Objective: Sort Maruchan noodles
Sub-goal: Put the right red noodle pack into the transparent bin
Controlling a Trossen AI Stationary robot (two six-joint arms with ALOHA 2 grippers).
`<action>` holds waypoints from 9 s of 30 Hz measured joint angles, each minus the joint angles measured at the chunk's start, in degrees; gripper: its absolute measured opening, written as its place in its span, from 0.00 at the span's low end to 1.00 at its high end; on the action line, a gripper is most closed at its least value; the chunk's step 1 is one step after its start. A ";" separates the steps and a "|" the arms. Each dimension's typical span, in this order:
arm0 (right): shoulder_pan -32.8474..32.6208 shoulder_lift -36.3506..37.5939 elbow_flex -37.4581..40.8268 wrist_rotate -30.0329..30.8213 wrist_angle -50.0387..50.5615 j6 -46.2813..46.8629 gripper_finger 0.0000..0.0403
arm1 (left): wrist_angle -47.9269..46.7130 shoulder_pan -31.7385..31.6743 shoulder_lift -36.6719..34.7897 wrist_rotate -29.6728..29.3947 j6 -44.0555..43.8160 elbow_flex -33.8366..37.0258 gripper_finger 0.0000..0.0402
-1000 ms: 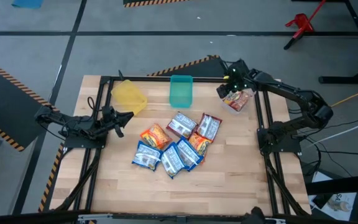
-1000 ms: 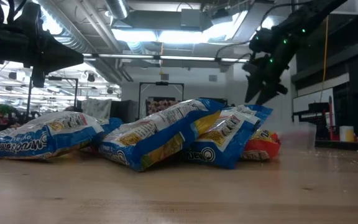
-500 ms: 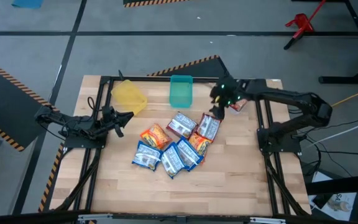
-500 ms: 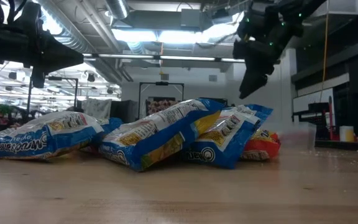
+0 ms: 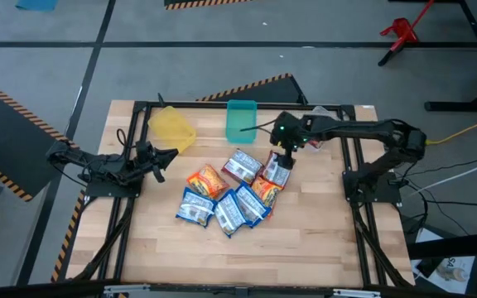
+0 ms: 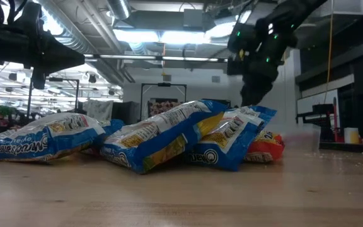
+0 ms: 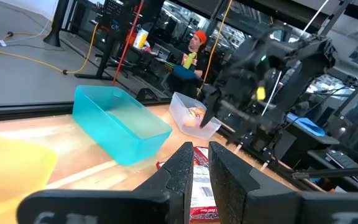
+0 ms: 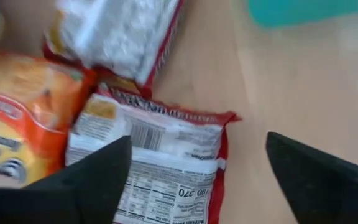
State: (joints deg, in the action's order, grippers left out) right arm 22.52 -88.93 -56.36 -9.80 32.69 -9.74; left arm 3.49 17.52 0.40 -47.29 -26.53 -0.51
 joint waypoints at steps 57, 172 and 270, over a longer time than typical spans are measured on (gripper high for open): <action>8.26 -14.29 -0.06 -24.02 -4.38 -1.23 0.13 | -0.02 0.01 -0.02 -0.19 0.16 0.00 0.11; 0.02 -18.62 -9.20 11.34 4.72 -6.99 0.47 | -0.04 0.00 0.00 -0.42 3.17 0.02 0.11; 11.02 2.31 -18.79 41.26 46.98 11.41 0.33 | -0.02 0.02 0.02 0.00 4.62 0.02 0.11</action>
State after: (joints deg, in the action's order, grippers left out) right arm 33.55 -86.62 -75.15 31.46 79.67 1.67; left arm 3.46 17.54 0.43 -47.29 -21.91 -0.49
